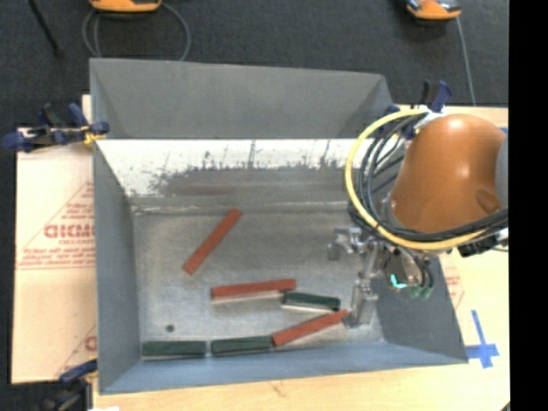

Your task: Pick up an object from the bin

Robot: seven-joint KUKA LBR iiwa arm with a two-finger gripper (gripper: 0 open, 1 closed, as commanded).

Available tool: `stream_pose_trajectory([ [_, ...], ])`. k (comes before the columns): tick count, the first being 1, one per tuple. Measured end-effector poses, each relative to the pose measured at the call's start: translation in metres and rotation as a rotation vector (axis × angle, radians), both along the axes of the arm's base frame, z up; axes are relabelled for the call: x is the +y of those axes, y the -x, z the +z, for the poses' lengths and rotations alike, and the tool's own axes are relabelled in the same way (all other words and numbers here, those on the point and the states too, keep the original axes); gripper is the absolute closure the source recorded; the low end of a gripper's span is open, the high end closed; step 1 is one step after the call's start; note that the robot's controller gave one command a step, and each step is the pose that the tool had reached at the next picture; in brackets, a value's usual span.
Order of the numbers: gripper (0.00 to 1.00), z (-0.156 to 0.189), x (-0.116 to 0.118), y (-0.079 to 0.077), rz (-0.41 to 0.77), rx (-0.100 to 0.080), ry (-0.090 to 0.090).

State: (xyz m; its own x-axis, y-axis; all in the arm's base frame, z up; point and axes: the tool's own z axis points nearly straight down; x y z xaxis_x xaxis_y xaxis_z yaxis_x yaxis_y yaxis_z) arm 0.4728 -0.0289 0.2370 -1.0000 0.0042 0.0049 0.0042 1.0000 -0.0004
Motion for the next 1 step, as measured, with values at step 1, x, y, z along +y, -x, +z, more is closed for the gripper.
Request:
stream_pose_trajectory([
  [1, 0.00, 0.0133, 0.0195, -0.0053, 0.403, -0.010, 0.000],
])
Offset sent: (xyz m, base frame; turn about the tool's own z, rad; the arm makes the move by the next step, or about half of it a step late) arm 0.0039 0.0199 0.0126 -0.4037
